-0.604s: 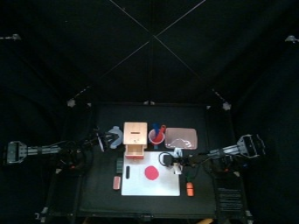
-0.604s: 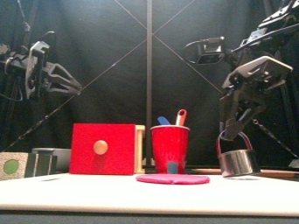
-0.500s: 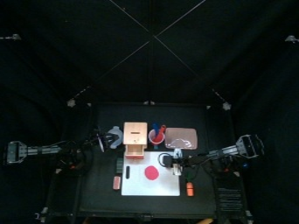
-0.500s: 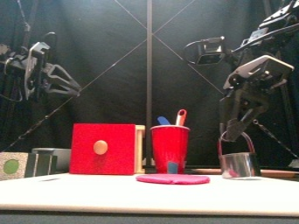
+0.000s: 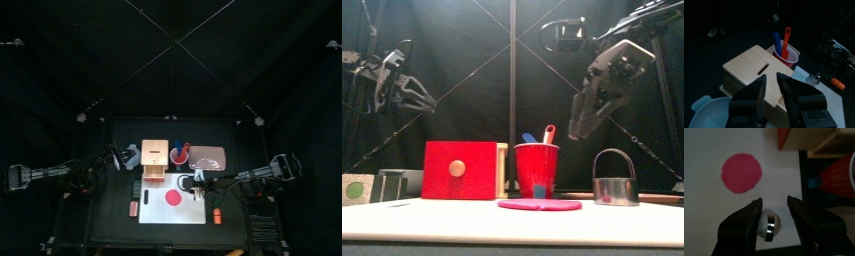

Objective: Get the cutter from the drawer then cut the dough then place the extra dough in the bowl
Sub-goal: Shut the drawer

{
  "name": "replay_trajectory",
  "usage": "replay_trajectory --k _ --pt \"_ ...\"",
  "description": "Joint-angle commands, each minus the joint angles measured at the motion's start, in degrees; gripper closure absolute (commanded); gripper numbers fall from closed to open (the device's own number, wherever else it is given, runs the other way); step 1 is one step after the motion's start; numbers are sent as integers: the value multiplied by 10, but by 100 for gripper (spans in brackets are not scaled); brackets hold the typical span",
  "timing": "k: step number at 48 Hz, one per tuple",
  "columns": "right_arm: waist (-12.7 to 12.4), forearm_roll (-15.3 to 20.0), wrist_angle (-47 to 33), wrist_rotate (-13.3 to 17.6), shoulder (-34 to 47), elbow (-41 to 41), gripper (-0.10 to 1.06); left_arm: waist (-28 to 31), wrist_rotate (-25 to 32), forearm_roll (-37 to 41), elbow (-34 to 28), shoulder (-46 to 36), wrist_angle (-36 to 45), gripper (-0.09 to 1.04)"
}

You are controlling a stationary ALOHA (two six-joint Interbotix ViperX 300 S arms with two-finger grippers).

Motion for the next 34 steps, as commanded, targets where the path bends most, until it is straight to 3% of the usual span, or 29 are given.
replay_trajectory --k 1,9,26,34 --pt "-14 15 -84 1 5 -18 17 39 4 29 -64 30 49 28" --pt "-35 30 -160 1 28 -22 20 58 3 104 -121 91 69 30" --pt "-37 39 -170 -5 101 -57 50 49 4 236 -258 249 99 30" --pt "-34 41 -172 0 133 -79 51 47 4 305 -340 319 170 30"
